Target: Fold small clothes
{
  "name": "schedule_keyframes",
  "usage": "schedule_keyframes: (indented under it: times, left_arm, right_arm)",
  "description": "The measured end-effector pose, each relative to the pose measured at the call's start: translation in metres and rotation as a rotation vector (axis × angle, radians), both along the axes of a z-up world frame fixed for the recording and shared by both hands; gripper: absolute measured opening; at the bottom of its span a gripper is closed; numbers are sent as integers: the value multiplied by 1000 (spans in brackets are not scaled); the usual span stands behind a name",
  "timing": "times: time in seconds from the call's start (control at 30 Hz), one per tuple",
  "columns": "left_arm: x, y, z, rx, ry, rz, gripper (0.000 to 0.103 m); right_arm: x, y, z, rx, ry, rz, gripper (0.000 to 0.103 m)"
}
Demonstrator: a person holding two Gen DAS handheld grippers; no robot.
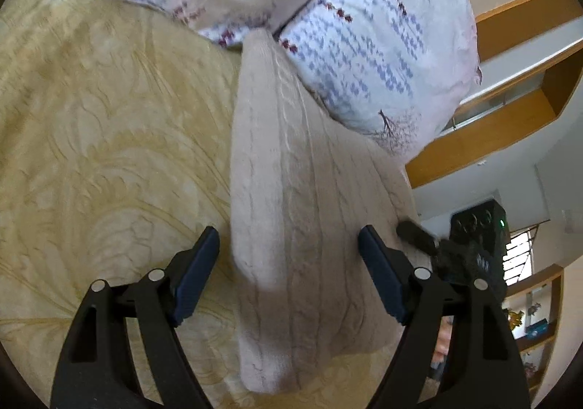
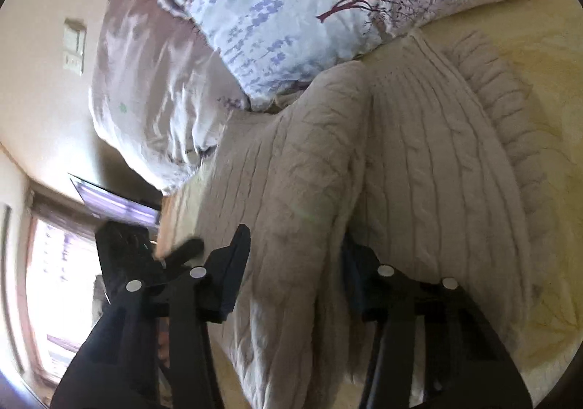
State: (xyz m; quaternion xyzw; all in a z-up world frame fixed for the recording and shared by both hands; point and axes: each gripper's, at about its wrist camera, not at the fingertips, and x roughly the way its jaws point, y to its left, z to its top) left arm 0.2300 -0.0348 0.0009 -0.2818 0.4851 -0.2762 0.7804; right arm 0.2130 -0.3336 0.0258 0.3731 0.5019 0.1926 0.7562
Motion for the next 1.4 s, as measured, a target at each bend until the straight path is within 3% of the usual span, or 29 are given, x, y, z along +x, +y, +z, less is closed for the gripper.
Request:
schedule_keyframes:
  times: [0.1,0.17,0.2,0.3,0.33,0.47,0.63,0.9,1.17,1.33,1.4]
  left_arm:
    - [-3,-2,0,5,0,-11,79]
    - [-2,-1,0,-7,9,-13,80]
    - [-3,1,-1,-14,15,-10,81]
    - [-3,9,-2,-31,25,9,82]
    - [-3,11,-1,-31,23,16,82]
    - [-2,12,1,-34,14,24,82]
    - [-6,8,6,-34,0,2,82]
    - [-11,-14,11,-14,-24,-65,82]
    - [-13,-29,10,-1,-27,-97,82]
    - [-15,-36,7,4,-22,-120,82]
    - [-15,-39,6,7,-20,-124,82]
  right_arm:
    - [11,-6,-8,36,9,-66,44]
    - [16,-6,-6,-13,-9,-90,22]
    - [17,-4,-2,-48,-22,-91,21]
    - [8,19,29,-297,-167,-52,19]
    - [0,36,47,-427,-260,-20,18]
    - [-24,83,85,-742,-488,66,18]
    - [-31,81,98,-901,-532,53,18]
    - [-37,32,85,-879,-447,-24,18]
    - [-37,12,76,-876,-420,-76,17]
    - [-20,-23,30,-816,-236,-131,18]
    - [-18,-35,18,-742,-189,-155,20]
